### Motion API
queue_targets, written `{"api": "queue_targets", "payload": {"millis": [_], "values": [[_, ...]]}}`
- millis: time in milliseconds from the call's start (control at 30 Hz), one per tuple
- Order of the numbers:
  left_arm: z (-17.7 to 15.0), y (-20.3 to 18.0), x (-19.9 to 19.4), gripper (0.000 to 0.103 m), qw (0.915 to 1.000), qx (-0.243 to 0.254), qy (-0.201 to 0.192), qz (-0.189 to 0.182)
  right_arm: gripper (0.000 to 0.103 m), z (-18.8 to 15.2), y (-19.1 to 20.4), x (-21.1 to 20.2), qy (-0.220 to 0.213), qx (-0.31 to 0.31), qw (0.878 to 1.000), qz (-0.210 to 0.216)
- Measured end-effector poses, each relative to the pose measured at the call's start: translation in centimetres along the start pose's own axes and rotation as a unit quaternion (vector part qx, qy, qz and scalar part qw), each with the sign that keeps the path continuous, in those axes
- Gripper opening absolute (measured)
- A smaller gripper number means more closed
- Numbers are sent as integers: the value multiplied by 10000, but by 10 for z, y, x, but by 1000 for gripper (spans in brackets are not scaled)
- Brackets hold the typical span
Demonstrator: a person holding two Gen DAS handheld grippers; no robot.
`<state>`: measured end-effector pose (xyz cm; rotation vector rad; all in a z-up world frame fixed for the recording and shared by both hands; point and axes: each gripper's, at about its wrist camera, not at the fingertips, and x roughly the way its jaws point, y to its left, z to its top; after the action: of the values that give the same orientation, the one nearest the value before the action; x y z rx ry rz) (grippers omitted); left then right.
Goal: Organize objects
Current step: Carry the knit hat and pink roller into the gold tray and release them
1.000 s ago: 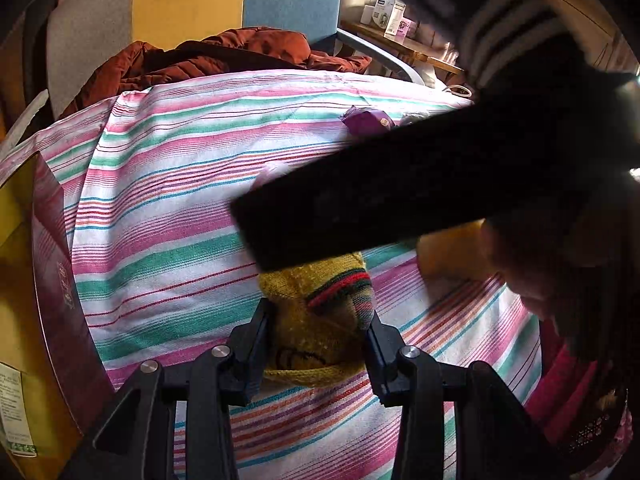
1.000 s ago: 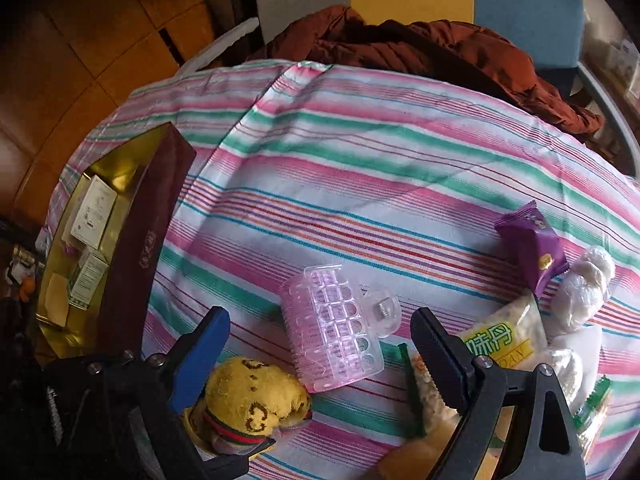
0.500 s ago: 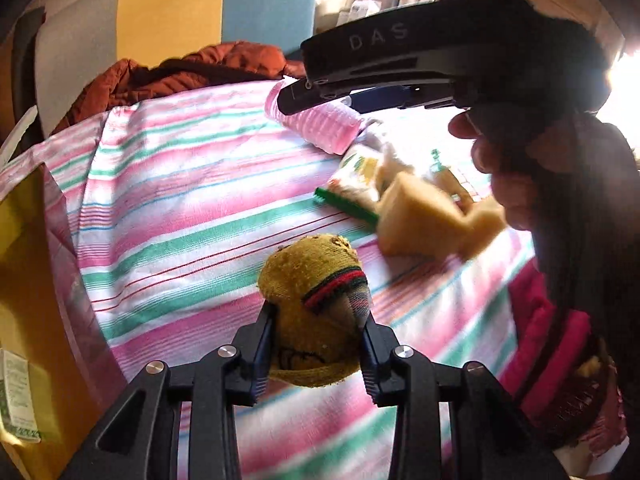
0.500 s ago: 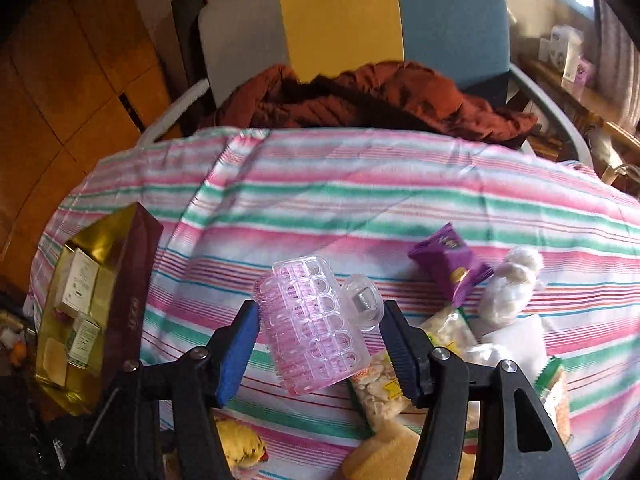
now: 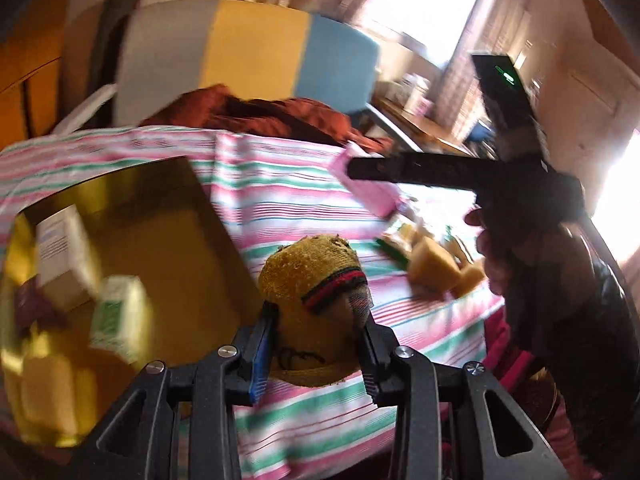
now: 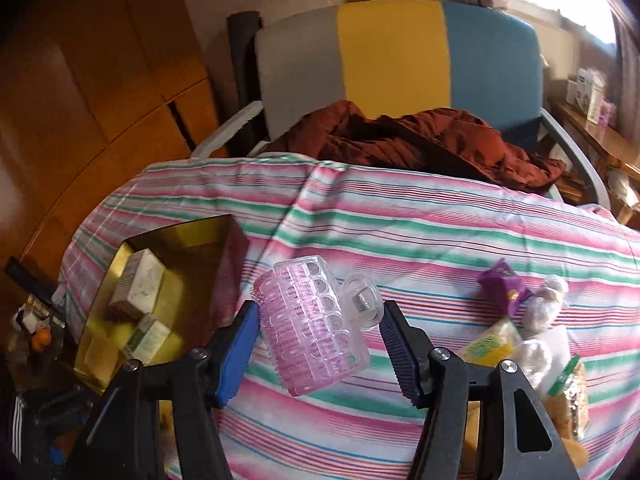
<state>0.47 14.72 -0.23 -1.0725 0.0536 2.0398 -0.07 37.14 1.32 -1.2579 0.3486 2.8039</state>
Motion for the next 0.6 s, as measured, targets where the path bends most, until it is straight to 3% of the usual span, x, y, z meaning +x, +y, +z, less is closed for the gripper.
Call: {"api": "queue_targets", "payload": {"millis": [333, 600], "values": [[-29, 73, -50, 37, 9938, -872, -404, 563, 62, -14, 81, 9, 99, -485, 9978, 442], [-14, 106, -64, 37, 9901, -1127, -633, 554, 62, -21, 123, 22, 247, -787, 9948, 591]]}}
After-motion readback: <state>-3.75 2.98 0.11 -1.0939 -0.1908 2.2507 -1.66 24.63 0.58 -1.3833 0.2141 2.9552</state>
